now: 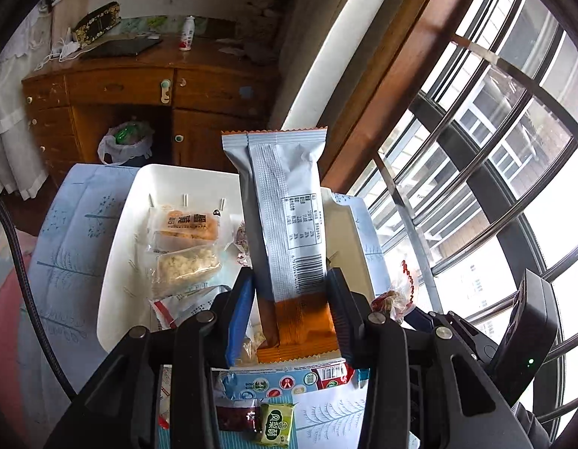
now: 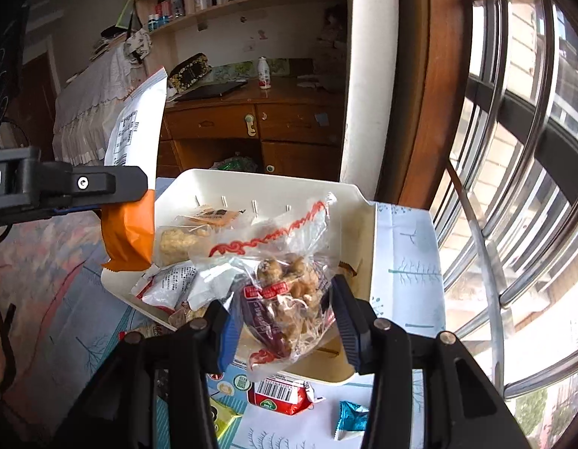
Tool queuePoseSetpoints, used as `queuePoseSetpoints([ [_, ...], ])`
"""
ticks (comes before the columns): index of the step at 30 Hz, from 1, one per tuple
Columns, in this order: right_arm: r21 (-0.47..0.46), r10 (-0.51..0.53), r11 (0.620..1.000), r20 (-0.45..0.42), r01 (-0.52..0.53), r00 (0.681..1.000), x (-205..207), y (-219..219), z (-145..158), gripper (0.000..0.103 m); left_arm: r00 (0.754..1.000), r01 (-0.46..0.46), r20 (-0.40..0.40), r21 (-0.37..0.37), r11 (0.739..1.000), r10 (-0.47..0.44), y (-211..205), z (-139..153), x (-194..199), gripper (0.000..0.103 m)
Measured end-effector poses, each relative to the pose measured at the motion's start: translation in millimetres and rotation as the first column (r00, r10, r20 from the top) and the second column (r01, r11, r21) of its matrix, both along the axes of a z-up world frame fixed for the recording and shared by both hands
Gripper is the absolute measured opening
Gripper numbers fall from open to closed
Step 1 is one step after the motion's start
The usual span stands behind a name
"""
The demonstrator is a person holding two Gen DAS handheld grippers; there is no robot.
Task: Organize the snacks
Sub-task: 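Carry both packs over the white tray and open both tools to drop them, then withdraw both tools from the tray back to the loose snacks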
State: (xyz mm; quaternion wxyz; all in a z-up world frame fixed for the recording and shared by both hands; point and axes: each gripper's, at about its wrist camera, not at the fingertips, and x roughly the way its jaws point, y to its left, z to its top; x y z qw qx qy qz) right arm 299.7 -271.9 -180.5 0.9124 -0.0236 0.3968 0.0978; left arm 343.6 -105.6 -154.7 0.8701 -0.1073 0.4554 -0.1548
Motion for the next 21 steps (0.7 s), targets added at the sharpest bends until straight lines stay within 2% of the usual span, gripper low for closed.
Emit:
queuePoseSetpoints([
  [6, 0.073, -0.054, 0.996, -0.078, 0.060, 0.995, 8.3, -7.4, -23.6, 0.046, 0.998, 0.039, -0.043, 0.021, 0.999, -0.039, -15.0, -12.0, 14.2, 0.039],
  [9, 0.070, -0.070, 0.995, -0.102, 0.077, 0.992, 11.9, -7.7, -28.9, 0.046, 0.999, 0.027, -0.026, 0.034, 0.999, -0.026, -18.2, -9.4, 15.9, 0.042],
  [11, 0.084, -0.079, 0.993, -0.094, 0.087, 0.992, 13.2, -10.5, -28.2, 0.046, 1.000, 0.022, -0.023, 0.041, 0.999, -0.021, -18.5, -7.2, 15.4, 0.053],
  [12, 0.099, -0.079, 0.991, -0.091, 0.088, 0.993, 13.7, -12.2, -27.4, 0.047, 1.000, 0.017, -0.022, 0.040, 0.999, -0.016, -17.8, -5.9, 14.4, 0.055],
  [15, 0.116, -0.088, 0.988, -0.096, 0.099, 0.991, 16.0, -16.5, -24.5, 0.058, 1.000, -0.007, -0.020, 0.047, 0.999, 0.008, -14.0, 0.0, 9.0, 0.070],
  [17, 0.119, -0.092, 0.988, -0.092, 0.103, 0.992, 14.9, -19.3, -21.0, 0.058, 1.000, -0.025, -0.011, 0.047, 0.999, 0.026, -11.0, 6.1, 2.5, 0.079],
  [21, 0.129, -0.100, 0.986, -0.081, 0.110, 0.992, 7.2, -25.5, -10.8, 0.059, 0.999, -0.038, -0.002, 0.057, 0.998, 0.038, -9.3, 18.2, -14.1, 0.085],
])
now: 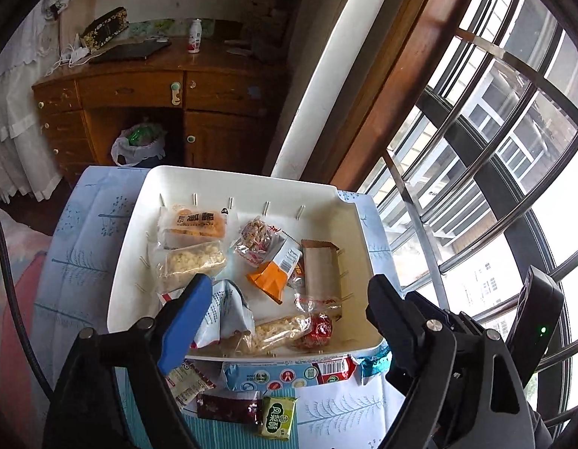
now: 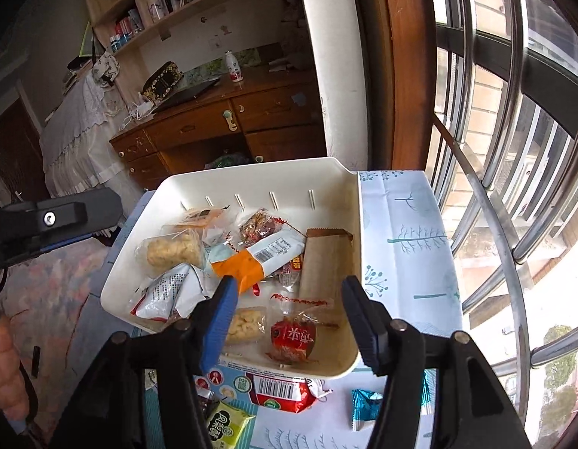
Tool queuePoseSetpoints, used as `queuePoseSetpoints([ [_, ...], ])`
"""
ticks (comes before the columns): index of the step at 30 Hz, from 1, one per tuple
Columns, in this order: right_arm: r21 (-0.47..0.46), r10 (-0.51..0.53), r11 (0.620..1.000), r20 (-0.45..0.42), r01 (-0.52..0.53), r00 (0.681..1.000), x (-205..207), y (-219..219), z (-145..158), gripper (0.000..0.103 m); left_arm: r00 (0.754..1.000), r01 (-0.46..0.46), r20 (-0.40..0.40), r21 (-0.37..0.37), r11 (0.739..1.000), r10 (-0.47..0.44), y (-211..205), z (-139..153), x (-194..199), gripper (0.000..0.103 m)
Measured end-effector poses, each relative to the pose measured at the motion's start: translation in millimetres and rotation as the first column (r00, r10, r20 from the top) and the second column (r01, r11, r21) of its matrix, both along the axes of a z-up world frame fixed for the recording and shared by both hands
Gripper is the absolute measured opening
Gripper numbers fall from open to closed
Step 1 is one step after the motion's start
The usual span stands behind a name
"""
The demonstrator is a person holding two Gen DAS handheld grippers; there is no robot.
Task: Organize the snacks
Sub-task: 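Withdraw both tools from the tray back to the loose snacks, then grasp the green pastry pack with the left tool while the right tool grasps the blue foil candy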
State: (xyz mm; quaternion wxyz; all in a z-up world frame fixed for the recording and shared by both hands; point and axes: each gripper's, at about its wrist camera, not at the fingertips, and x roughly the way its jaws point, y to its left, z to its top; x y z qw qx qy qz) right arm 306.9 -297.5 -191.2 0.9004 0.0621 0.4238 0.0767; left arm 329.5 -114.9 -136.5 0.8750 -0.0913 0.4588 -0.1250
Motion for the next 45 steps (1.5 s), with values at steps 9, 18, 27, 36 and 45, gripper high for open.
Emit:
queuePoseSetpoints([
  [9, 0.032, -0.049, 0.998, 0.049, 0.047, 0.998, -33.4, -19.6, 31.7, 0.062, 0.996, -0.087, 0.028, -0.039, 0.995, 0.088, 17.3, 21.0, -56.0, 0.092],
  [18, 0.009, -0.089, 0.996, 0.051, 0.089, 0.995, -74.0, -38.6, 41.3, 0.070, 0.985, -0.170, 0.003, -0.102, 0.980, 0.172, 45.0, 16.9, -105.9, 0.094],
  [27, -0.020, -0.100, 0.995, -0.036, 0.099, 0.994, -101.0, -52.4, 18.9, 0.071, 0.971, -0.237, -0.062, -0.090, 0.967, 0.232, 64.2, -9.8, -139.9, 0.094],
  [36, 0.010, -0.099, 0.995, -0.147, 0.102, 0.984, -110.4, -58.4, -19.7, 0.071, 0.970, -0.177, -0.174, -0.013, 0.984, 0.172, 55.5, -42.5, -162.2, 0.094],
  [45, 0.117, -0.162, 0.972, -0.304, 0.205, 0.939, -103.6, -70.7, -60.7, 0.071, 0.964, -0.059, -0.256, 0.069, 0.996, 0.075, 25.0, -82.9, -157.5, 0.094],
])
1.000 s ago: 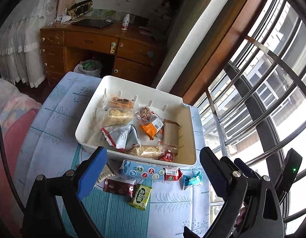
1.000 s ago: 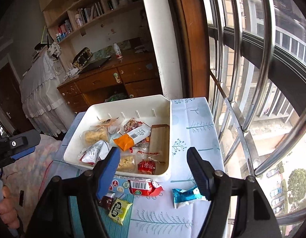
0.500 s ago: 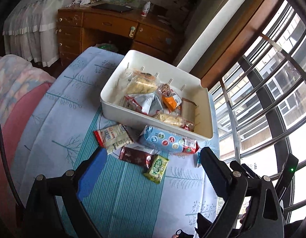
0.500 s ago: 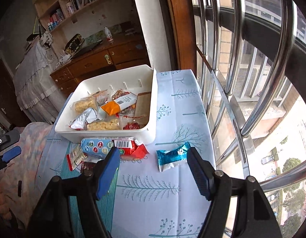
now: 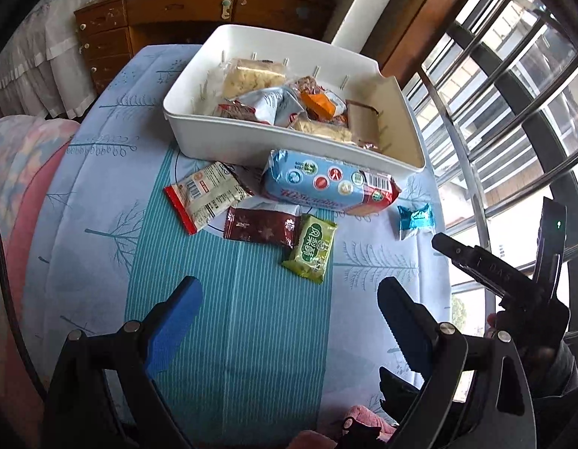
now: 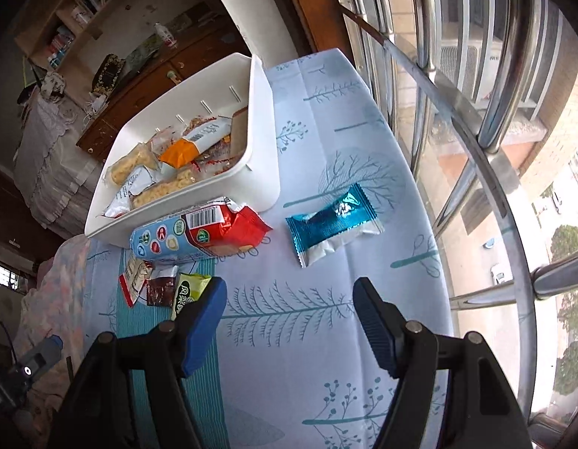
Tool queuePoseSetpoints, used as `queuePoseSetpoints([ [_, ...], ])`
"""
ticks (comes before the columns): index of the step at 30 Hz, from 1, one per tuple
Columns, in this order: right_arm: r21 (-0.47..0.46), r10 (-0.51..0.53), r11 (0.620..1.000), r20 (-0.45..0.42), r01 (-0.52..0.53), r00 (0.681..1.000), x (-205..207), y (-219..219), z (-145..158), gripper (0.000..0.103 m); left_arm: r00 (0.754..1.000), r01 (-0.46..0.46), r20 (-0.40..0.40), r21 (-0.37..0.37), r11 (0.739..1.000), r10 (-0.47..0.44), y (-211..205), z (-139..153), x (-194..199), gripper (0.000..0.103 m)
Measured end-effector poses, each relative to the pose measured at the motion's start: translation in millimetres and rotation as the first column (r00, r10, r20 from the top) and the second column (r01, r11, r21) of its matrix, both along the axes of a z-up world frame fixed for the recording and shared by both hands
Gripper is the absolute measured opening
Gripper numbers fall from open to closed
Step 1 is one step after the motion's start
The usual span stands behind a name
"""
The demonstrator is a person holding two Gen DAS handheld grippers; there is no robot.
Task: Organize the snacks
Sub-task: 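Grasp the green pastry pack with the left tool while the right tool grasps the blue foil candy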
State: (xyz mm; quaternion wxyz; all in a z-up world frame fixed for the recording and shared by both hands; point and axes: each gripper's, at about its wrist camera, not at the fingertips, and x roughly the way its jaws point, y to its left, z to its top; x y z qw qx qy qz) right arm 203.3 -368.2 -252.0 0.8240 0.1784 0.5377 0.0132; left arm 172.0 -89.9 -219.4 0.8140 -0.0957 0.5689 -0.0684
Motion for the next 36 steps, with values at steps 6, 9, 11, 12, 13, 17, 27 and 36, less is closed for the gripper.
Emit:
queuePoseSetpoints([
  [6, 0.034, -0.048, 0.998, -0.068, 0.050, 0.997, 9.8, -2.9, -21.9, 0.071, 0.997, 0.042, -0.069, -0.017, 0.999, -0.043, -21.5, -39.7, 13.6, 0.094],
  [9, 0.013, -0.053, 0.998, -0.072, 0.054, 0.996, 16.7, -3.7, -30.4, 0.071, 0.995, 0.039, -0.096, -0.024, 0.999, -0.041, -29.8, -60.2, 21.9, 0.094],
  [11, -0.003, -0.064, 0.998, -0.077, 0.064, 0.995, 21.5, -5.8, -36.1, 0.071, 0.993, 0.032, -0.112, -0.031, 0.999, -0.035, -35.0, -73.4, 27.4, 0.094],
  [12, -0.005, -0.072, 0.997, -0.075, 0.071, 0.995, 23.3, -7.7, -38.4, 0.071, 0.992, 0.026, -0.121, -0.030, 0.999, -0.029, -36.6, -79.2, 29.8, 0.094],
  [13, -0.009, -0.077, 0.997, -0.077, 0.076, 0.994, 24.9, -9.3, -40.8, 0.071, 0.992, 0.015, -0.128, -0.026, 1.000, -0.018, -38.0, -84.9, 31.8, 0.094],
  [17, -0.032, -0.085, 0.996, -0.095, 0.082, 0.992, 30.4, -12.6, -52.2, 0.071, 0.989, -0.006, -0.149, -0.018, 1.000, 0.003, -40.8, -104.2, 36.9, 0.094],
  [27, -0.121, -0.026, 0.992, -0.075, 0.017, 0.997, 43.8, -1.8, -63.4, 0.071, 0.989, -0.009, -0.145, -0.018, 1.000, 0.006, -44.2, -125.4, 49.4, 0.094],
  [36, -0.272, 0.047, 0.961, -0.036, -0.055, 0.998, 57.8, 18.8, -66.3, 0.071, 0.992, 0.035, -0.122, 0.042, 0.999, -0.029, -61.4, -131.0, 66.8, 0.090],
])
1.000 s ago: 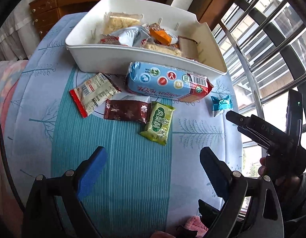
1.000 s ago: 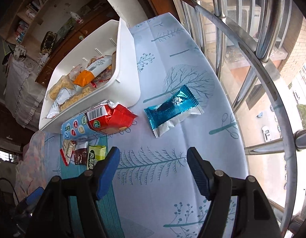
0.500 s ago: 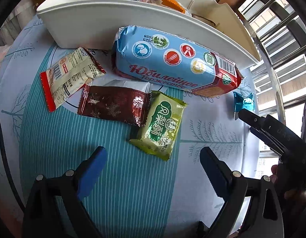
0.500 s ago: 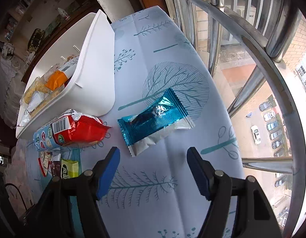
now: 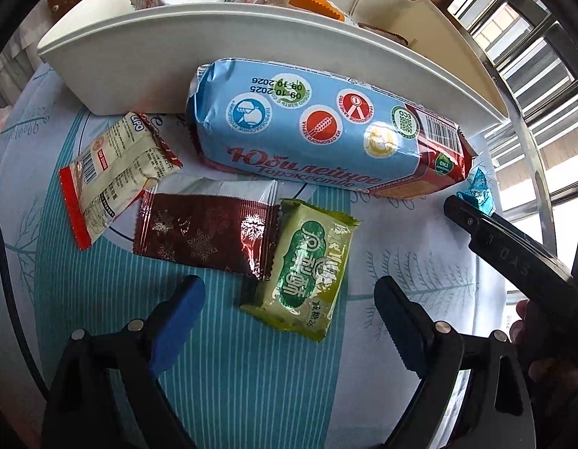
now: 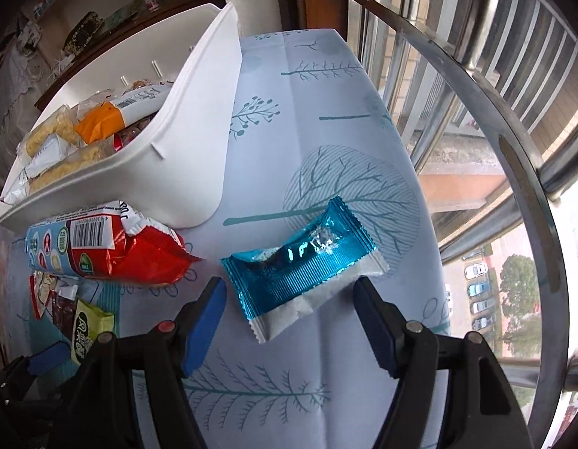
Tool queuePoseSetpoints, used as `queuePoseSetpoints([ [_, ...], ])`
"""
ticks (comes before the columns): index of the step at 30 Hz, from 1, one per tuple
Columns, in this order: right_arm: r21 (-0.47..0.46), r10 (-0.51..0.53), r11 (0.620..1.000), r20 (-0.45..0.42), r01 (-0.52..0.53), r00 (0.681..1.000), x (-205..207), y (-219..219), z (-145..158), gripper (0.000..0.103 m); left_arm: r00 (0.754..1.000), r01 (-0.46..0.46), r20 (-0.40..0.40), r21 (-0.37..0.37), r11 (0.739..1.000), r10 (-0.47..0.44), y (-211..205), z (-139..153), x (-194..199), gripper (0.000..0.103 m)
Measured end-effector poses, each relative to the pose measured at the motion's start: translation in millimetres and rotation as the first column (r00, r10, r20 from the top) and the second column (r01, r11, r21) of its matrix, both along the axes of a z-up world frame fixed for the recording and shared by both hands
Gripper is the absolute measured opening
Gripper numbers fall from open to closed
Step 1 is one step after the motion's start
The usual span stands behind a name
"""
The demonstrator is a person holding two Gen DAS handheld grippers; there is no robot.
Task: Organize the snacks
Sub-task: 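Grasp the green pastry pack with the left tool while the right tool grasps the blue foil candy, then carry both packs over the white tray and open both tools to drop them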
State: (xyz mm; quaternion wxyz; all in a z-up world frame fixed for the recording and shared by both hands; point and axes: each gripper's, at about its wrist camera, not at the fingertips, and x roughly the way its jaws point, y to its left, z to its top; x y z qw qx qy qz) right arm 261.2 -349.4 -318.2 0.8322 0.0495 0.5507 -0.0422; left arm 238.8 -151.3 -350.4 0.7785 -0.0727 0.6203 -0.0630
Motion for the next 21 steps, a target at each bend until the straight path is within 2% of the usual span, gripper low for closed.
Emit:
queuePoseSetpoints([
  [2, -0.039, 0.021, 0.999, 0.008, -0.021, 1.000, 4.1, 6.4, -0.1, 0.071, 1.000, 0.014, 0.013, 0.029, 0.999, -0.014, -6.0, -0.3, 1.1, 0.083],
  [6, -0.081, 0.033, 0.996, 0.023, -0.031, 0.999, 8.4, 12.1, -2.0, 0.070, 0.999, 0.020, 0.027, 0.060, 0.998, -0.022, -16.3, -0.5, 2.9, 0.077],
  [7, -0.082, 0.030, 0.996, 0.027, -0.028, 0.999, 8.5, 12.3, -1.9, 0.070, 0.999, 0.020, 0.031, 0.063, 0.998, -0.022, -13.2, 1.9, 6.2, 0.074],
  [8, -0.082, 0.029, 0.996, 0.031, -0.026, 0.999, 8.0, 12.2, -2.1, 0.070, 0.999, 0.018, 0.037, 0.067, 0.998, -0.020, -12.4, 2.2, 5.0, 0.067],
  [10, -0.083, 0.037, 0.996, 0.043, -0.033, 0.998, 2.9, 8.9, -3.9, 0.060, 0.999, 0.016, 0.051, 0.058, 0.998, -0.019, -10.9, 3.9, 1.4, 0.055],
  [13, -0.084, 0.045, 0.996, 0.047, -0.041, 0.998, -3.5, 13.2, -1.8, 0.052, 0.998, 0.025, 0.060, 0.035, 0.999, -0.027, -9.6, 4.6, -2.8, 0.043],
  [21, -0.088, 0.041, 0.995, 0.042, -0.037, 0.998, -2.6, 14.3, 0.0, 0.042, 0.998, 0.038, 0.050, 0.002, 0.999, -0.038, -4.6, 2.9, -20.4, 0.039],
])
